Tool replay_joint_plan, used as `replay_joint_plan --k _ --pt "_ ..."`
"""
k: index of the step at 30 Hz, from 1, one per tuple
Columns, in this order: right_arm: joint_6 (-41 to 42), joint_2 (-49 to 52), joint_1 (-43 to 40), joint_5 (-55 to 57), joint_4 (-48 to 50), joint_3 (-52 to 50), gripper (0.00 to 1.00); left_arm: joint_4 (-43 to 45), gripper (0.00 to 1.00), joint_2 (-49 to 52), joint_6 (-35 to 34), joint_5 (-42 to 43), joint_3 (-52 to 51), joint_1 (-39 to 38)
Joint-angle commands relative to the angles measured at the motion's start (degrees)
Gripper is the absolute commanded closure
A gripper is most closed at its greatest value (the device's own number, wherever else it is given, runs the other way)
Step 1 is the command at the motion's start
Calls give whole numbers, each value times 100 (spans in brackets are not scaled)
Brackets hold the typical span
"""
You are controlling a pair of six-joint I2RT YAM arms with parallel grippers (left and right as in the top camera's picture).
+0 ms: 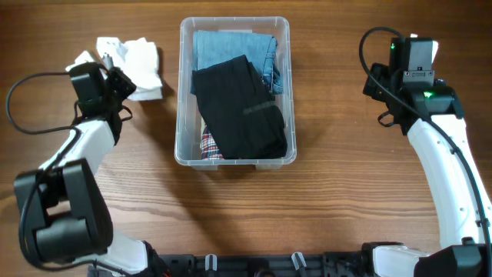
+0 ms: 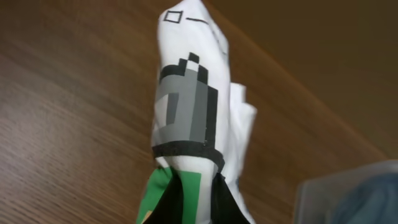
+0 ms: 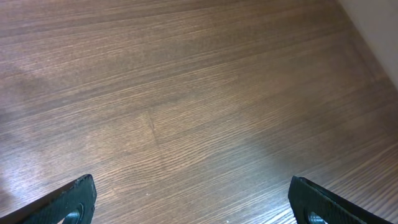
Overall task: Pack container
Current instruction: 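Grasp the white printed t-shirt with the left gripper and lift it, then carry the white t-shirt right and lower it into the bin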
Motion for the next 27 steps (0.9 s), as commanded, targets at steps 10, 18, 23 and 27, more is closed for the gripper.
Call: replay_joint_plan --k 10,18,23,27 --pt "-7 37 -11 92 13 -4 0 52 96 -780 55 1547 918 -286" --pt "-7 37 -11 92 13 -4 0 57 96 -1169 -501 1961 1609 -1003" --pt "-4 37 -11 92 15 -4 0 59 96 -1259 -518 1969 1869 -1659" --pt "-4 37 -11 92 13 -4 0 37 96 -1189 -516 1893 1880 -2155"
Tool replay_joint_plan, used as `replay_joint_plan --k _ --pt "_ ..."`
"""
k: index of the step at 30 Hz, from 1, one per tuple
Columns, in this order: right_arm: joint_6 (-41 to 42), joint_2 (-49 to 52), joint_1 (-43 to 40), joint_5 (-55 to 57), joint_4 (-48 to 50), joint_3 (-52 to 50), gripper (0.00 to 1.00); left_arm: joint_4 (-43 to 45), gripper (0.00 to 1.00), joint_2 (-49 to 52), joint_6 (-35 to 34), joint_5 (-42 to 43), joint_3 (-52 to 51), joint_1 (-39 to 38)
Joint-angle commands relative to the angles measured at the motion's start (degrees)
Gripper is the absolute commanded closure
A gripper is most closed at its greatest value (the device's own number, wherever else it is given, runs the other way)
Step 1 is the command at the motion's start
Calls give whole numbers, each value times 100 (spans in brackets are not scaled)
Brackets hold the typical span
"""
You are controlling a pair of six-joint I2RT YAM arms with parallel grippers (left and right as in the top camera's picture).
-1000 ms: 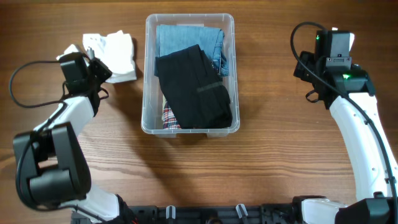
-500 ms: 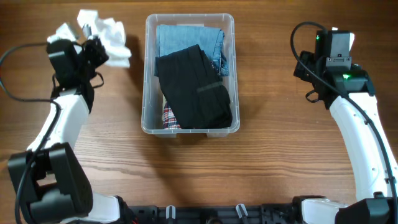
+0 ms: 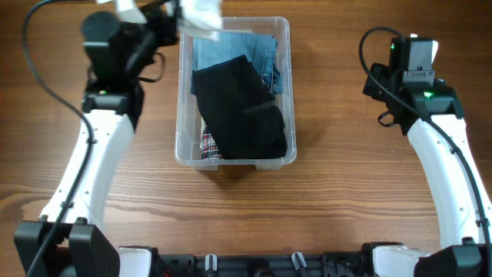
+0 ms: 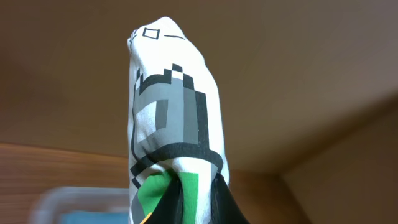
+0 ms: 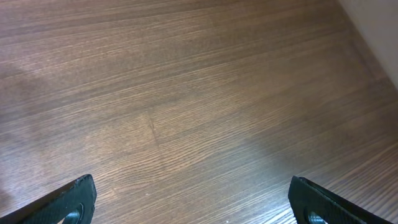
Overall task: Pack container
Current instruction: 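Carry the white t-shirt right and lower it into the bin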
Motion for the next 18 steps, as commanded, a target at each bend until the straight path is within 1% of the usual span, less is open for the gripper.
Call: replay_joint_plan --k 1,6,8,10,14,18 --pt "-7 37 -11 92 11 -4 1 33 96 -26 -85 74 133 -501" --pt "-7 37 -11 92 11 -4 0 37 96 299 -155 9 133 -949" --pt "-7 37 -11 92 11 -4 0 31 96 560 -413 -295 133 -1163" --pt "-4 37 -11 92 11 -4 0 28 96 743 -518 -452 133 -1255" --pt "-4 37 -11 92 11 -4 0 -39 96 1064 -568 -505 131 -1300" --pt "-7 37 -11 92 11 -4 0 -437 96 1318 -710 -638 131 -1294"
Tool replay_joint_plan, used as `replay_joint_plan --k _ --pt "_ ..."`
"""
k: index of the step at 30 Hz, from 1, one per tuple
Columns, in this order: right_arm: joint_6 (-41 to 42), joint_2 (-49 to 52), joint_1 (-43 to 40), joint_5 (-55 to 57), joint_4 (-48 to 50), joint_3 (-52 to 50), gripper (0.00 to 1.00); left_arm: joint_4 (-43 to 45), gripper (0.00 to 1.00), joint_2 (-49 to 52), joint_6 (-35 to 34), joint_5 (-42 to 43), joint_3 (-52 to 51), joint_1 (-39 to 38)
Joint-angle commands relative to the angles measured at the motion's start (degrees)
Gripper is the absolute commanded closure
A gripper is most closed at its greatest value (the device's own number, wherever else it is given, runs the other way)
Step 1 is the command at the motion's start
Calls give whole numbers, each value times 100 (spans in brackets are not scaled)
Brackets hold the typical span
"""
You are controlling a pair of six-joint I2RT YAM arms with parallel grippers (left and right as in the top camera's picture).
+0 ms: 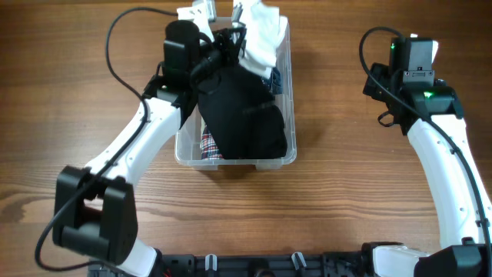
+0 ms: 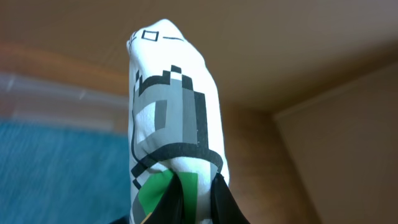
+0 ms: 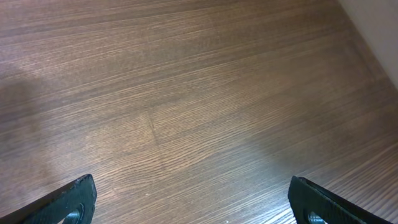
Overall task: Pack container
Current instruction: 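Carry the white t-shirt right and lower it into the bin, then open the left gripper and press the white t-shirt down in the bin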
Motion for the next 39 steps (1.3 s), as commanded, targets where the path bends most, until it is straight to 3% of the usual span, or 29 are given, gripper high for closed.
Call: replay_joint_plan --k 1,16,21,28,32,33,35,39 --pt "-7 37 -11 92 11 -4 0 -275 96 195 -216 -356 129 15" --pt "-4 37 -11 72 11 -4 0 -1504 96 247 -216 -1969 129 15" --pt "-7 37 -11 -63 11 -4 0 -1698 96 247 -223 -2000 129 15" --pt "-7 37 -11 -59 11 -4 0 -2000 96 247 -905 -2175 129 15" --pt "-4 37 -11 -59 13 -4 0 -2020 96 247 -938 -2236 129 15" --pt "-7 37 -11 -59 11 -4 0 -2024 94 245 -938 -2236 129 15" --pt "-7 37 -11 -59 11 -4 0 -2017 76 240 -935 -2236 129 15" --pt "-7 37 -11 -59 11 -4 0 -1648 57 92 -575 -2236 144 94"
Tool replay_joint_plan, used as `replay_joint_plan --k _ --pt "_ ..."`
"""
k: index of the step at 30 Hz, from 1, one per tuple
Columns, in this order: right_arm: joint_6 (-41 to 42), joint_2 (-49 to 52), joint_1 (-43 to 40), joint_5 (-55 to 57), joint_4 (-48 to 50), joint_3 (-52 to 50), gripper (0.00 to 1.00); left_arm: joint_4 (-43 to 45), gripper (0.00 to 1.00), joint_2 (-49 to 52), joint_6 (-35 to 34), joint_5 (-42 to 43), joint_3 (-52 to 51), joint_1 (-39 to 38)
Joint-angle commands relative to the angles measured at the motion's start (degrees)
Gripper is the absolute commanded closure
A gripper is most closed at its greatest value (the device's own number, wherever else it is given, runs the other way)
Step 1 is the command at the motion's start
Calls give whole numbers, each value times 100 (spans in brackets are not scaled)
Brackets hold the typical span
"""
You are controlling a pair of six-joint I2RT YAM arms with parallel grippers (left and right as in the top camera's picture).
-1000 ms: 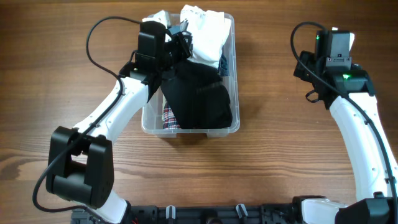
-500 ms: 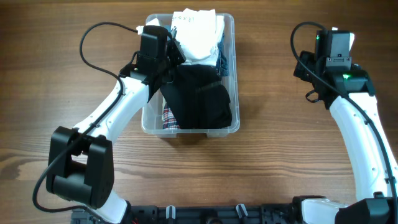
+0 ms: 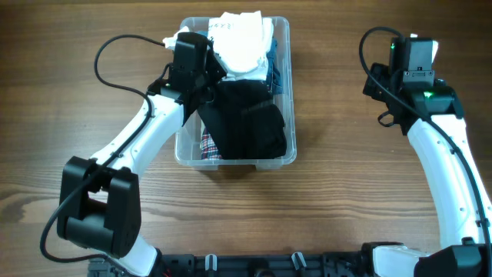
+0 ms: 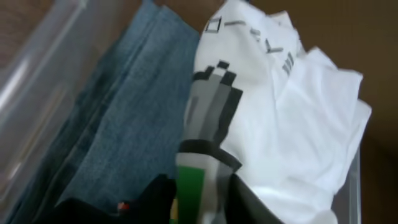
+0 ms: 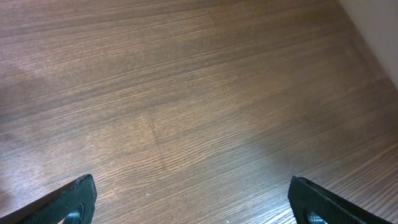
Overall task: Pack container
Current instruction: 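Open the left gripper and press the white t-shirt down in the bin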
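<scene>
A clear plastic container (image 3: 183,150) stands mid-table holding folded blue jeans (image 4: 118,130), a black garment (image 3: 246,123) and a plaid piece (image 3: 209,146). A white T-shirt with a pixel print (image 3: 240,42) lies at the container's far end on the jeans. My left gripper (image 4: 200,199) reaches into the container and is shut on the shirt's printed fold (image 4: 211,118). My right gripper (image 5: 193,205) hovers open over bare wood at the right, far from the container.
The wooden table (image 3: 346,192) surrounds the container. Black cables loop from both arms, one (image 3: 123,54) left of the container. A pale edge (image 5: 379,25) shows at the right wrist view's top right corner.
My left gripper has lowered the white shirt from above the container's far rim down onto the jeans inside. The shirt now spreads out in the container. The right arm is still.
The white shirt first lay on the table left of the container with my left gripper shut on it. It was then held high near the container's far left corner, then over the far end, and now rests inside on the jeans.
</scene>
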Motion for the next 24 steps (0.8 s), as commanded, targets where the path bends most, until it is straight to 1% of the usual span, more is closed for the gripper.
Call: replay_joint_plan --k 1,4,10,11,12,13,14,15,18,22,24 --pt "-7 37 -11 -52 11 -4 0 380 53 -216 271 -221 105 133" --pt "-4 37 -11 -52 11 -4 0 605 52 -566 280 -216 168 221" --pt "-7 37 -11 -52 9 -4 0 940 52 -1268 861 188 186 186" --pt "-4 39 -11 -52 11 -4 0 986 55 -1338 944 306 186 177" --pt "-7 37 -11 -52 11 -4 0 1051 62 -1397 979 413 186 160" --pt "-4 37 -11 -52 11 -4 0 1110 71 -1445 979 538 195 149" --pt "-7 37 -11 -52 11 -4 0 1137 86 -1491 977 680 229 129" --pt "-4 37 -11 -52 11 -4 0 1123 96 -1515 979 776 282 109" --pt "-7 37 -11 -52 11 -4 0 859 96 -1519 988 946 612 0" --pt "-7 37 -11 -52 11 -4 0 83 96 -1438 1661 940 1320 -192" --pt "-4 37 -11 -52 13 -4 0 -376 96 -1346 1851 922 1764 -256"
